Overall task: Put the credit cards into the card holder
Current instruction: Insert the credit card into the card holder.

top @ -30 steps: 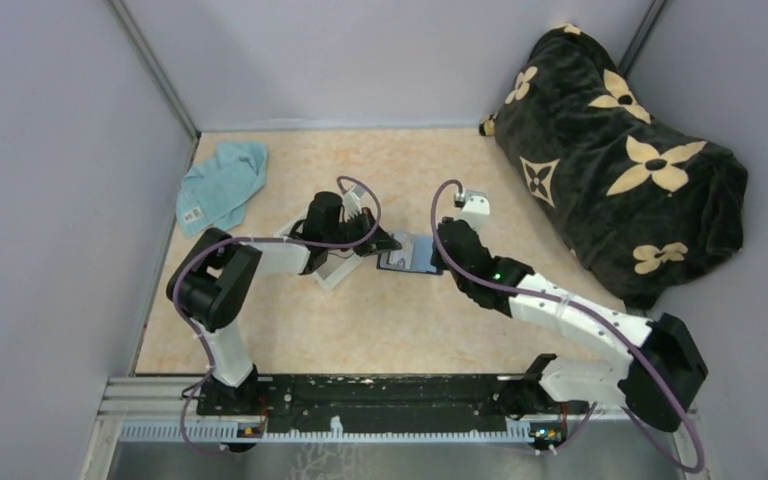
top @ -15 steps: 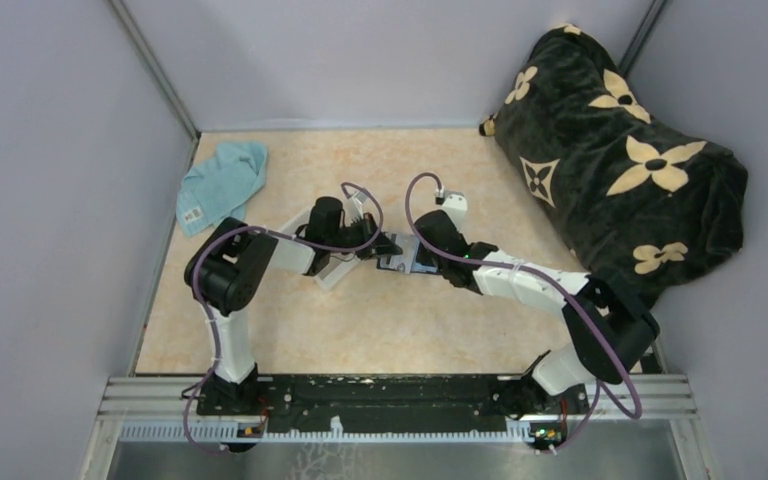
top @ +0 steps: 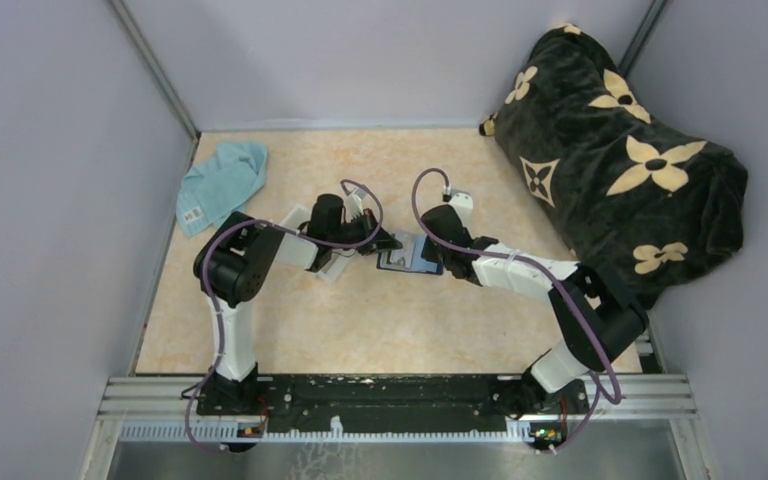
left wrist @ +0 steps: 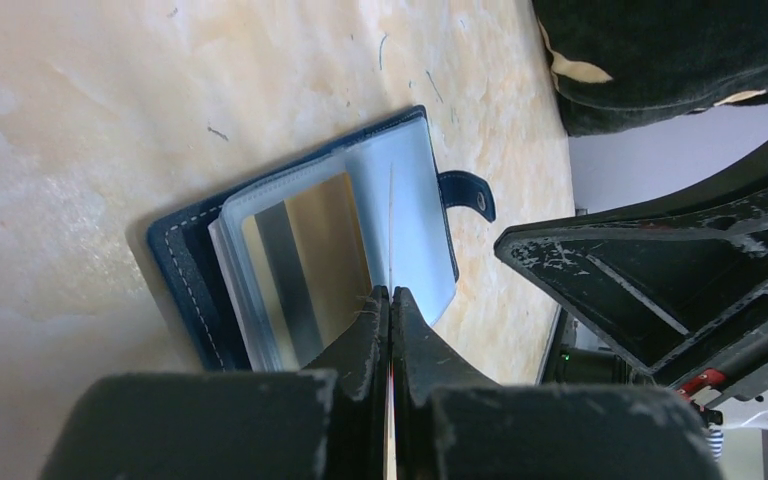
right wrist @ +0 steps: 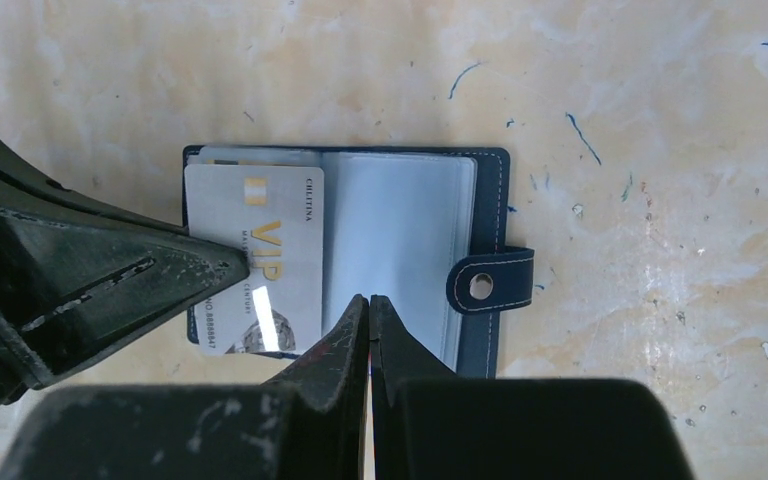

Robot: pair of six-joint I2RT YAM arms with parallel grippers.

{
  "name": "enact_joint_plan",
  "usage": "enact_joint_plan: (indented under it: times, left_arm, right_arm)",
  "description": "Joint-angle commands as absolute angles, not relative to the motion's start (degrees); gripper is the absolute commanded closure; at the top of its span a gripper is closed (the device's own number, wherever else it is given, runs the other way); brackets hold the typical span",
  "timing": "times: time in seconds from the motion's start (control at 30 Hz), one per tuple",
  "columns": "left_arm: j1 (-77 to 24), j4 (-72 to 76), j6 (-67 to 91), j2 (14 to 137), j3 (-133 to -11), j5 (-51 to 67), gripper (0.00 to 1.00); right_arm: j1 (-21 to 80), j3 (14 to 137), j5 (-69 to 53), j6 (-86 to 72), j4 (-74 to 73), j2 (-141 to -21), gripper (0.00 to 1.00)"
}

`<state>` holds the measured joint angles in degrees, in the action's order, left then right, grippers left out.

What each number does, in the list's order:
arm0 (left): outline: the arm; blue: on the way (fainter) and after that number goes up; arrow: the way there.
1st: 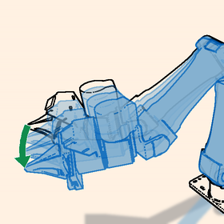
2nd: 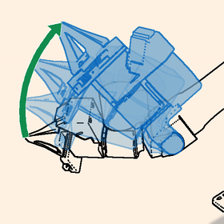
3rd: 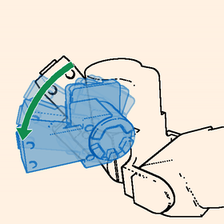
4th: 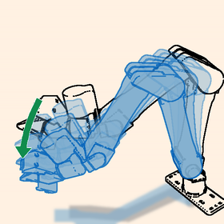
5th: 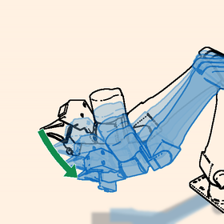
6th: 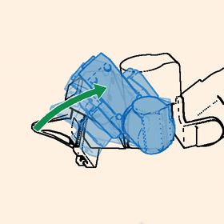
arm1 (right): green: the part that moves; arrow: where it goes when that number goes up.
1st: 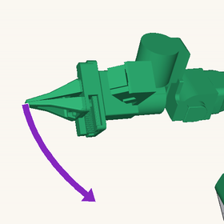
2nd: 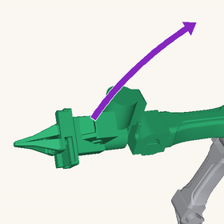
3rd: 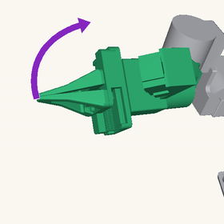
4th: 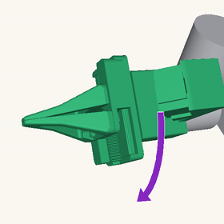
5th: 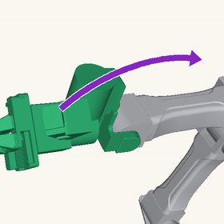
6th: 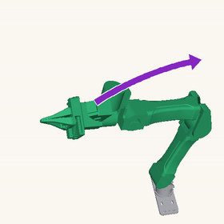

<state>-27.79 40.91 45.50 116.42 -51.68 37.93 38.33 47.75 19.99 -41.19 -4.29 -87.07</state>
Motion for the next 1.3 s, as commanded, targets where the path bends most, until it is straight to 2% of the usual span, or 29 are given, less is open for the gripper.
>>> enact_joint_plan:
  times: [0.0, 0.8, 1.27]
  left_arm:
    - [-27.3, 40.4, 45.1, 117.5, -53.8, 36.9, 1.00]
    - [-29.4, 30.5, 45.4, 119.2, -57.6, 34.1, 1.00]
    - [-31.9, 24.7, 50.8, 117.8, -58.3, 30.9, 1.00]
  right_arm:
    - [36.9, 50.0, 18.7, -41.8, -1.4, -87.9, 1.00]
    - [33.5, 50.3, 15.5, -42.2, -1.1, -93.1, 1.00]
    - [31.8, 49.0, 13.6, -42.3, 0.0, -94.2, 1.00]
